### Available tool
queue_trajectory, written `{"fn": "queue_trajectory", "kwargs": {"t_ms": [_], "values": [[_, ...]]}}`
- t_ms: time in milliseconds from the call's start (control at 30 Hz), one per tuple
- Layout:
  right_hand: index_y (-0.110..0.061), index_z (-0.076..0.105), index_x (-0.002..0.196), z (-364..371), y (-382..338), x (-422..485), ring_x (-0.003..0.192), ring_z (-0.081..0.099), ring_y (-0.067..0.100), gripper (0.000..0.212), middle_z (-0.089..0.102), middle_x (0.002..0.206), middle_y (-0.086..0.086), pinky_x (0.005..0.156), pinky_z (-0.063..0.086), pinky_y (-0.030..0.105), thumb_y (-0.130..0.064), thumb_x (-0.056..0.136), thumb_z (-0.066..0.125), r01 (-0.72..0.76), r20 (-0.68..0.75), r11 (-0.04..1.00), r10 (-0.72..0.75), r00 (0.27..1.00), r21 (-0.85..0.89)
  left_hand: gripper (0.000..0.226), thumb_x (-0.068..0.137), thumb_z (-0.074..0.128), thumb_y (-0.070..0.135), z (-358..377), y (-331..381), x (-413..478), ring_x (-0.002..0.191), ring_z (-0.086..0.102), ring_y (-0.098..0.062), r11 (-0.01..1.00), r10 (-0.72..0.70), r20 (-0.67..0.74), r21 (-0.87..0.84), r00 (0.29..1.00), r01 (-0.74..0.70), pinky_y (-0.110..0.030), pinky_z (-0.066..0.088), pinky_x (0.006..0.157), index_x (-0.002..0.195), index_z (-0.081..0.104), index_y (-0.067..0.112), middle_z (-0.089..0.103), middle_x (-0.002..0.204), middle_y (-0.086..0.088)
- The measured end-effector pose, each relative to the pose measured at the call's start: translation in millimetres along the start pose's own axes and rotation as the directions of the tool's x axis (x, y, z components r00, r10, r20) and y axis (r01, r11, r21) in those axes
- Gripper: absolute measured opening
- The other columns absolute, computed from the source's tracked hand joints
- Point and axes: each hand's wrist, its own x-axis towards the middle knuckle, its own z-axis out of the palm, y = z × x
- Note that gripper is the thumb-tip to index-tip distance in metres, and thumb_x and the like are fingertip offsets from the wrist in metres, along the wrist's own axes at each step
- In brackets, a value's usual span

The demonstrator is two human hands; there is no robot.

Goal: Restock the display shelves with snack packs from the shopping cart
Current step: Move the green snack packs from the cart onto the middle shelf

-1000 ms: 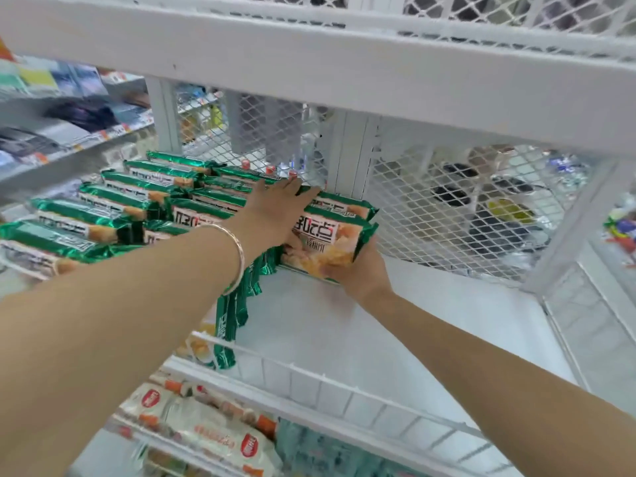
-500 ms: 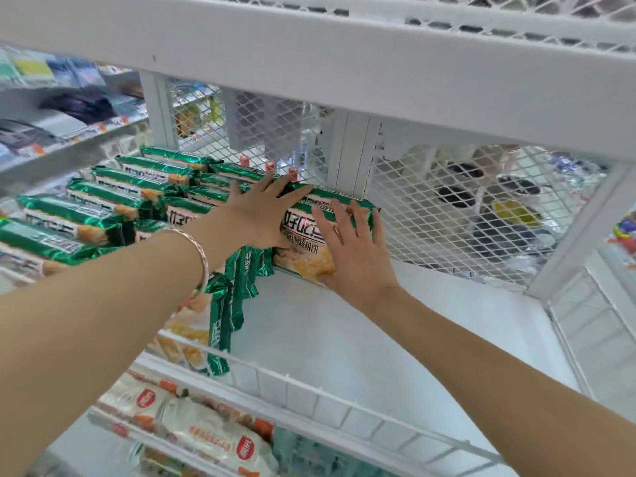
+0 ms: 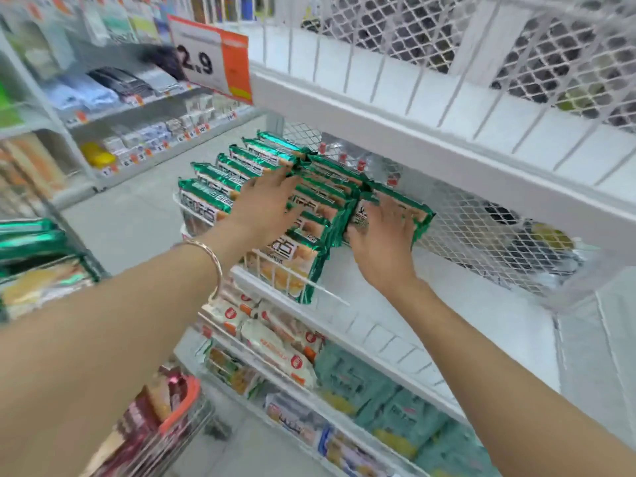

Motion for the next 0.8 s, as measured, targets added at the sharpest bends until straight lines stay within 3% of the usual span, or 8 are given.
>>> {"fn": "queue_trajectory", "kwargs": {"t_ms": [133, 267, 400, 533, 700, 800], "values": [[-0.009, 0.037, 0.149, 3, -84, -9, 0.153, 0.013, 0.029, 0.053, 0.021, 0.164, 0.015, 0.123, 0.004, 0.053, -0.033, 0.103, 0.046, 0.129, 0.027, 0.992, -0.129, 0.991, 0.000, 0.065, 0.099, 0.050, 0.044, -37, -76, -64, 0.146, 0.029, -0.031, 0.988, -0.151, 0.030, 0.031, 0.988, 0.150, -0.051, 0.026, 0.118, 0.155, 0.028, 0.020, 0.025, 0.162, -0.011], [-0.007, 0.035, 0.150, 26, -173, -17, 0.152, 0.018, 0.030, 0.054, 0.024, 0.162, 0.015, 0.123, 0.010, 0.048, -0.032, 0.104, 0.044, 0.190, 0.046, 0.976, -0.196, 0.979, 0.109, 0.060, 0.101, 0.046, 0.044, -59, -157, -143, 0.143, 0.033, -0.034, 0.935, -0.353, 0.091, 0.060, 0.931, 0.349, -0.051, 0.031, 0.113, 0.155, 0.029, 0.022, 0.025, 0.162, -0.009], [-0.003, 0.048, 0.139, 71, -259, -29, 0.140, 0.038, 0.037, 0.048, 0.044, 0.148, 0.020, 0.114, 0.026, 0.050, -0.027, 0.098, 0.053, 0.263, 0.082, 0.944, -0.284, 0.955, 0.200, 0.060, 0.101, 0.046, 0.043, -72, -230, -217, 0.143, 0.034, -0.033, 0.859, -0.511, 0.154, 0.068, 0.845, 0.507, -0.052, 0.034, 0.113, 0.154, 0.030, 0.020, 0.028, 0.160, -0.011], [-0.007, 0.044, 0.144, 124, -337, -48, 0.145, 0.030, 0.029, 0.048, 0.039, 0.153, 0.015, 0.118, 0.019, 0.041, -0.029, 0.102, 0.049, 0.250, 0.287, 0.928, -0.327, 0.900, 0.275, 0.060, 0.103, 0.044, 0.043, -81, -300, -276, 0.148, 0.026, -0.032, 0.782, -0.618, 0.226, 0.075, 0.753, 0.619, -0.050, 0.030, 0.117, 0.155, 0.029, 0.019, 0.021, 0.164, -0.009], [-0.009, 0.037, 0.149, 184, -418, -65, 0.142, 0.035, 0.030, 0.054, 0.039, 0.154, 0.012, 0.116, 0.028, 0.044, -0.034, 0.103, 0.047, 0.255, 0.516, 0.930, -0.359, 0.778, 0.263, 0.052, 0.102, 0.046, 0.040, -100, -379, -324, 0.136, 0.043, -0.031, 0.731, -0.677, 0.176, 0.045, 0.715, 0.681, -0.048, 0.039, 0.111, 0.148, 0.042, 0.015, 0.042, 0.152, -0.010], [-0.010, 0.039, 0.147, 205, -457, -64, 0.136, 0.043, 0.029, 0.052, 0.045, 0.149, 0.010, 0.112, 0.035, 0.046, -0.032, 0.101, 0.051, 0.280, 0.572, 0.926, -0.377, 0.728, 0.253, 0.045, 0.101, 0.049, 0.034, -112, -415, -348, 0.131, 0.050, -0.031, 0.692, -0.716, 0.105, -0.021, 0.690, 0.721, -0.049, 0.043, 0.108, 0.142, 0.049, 0.014, 0.050, 0.146, -0.010]]}}
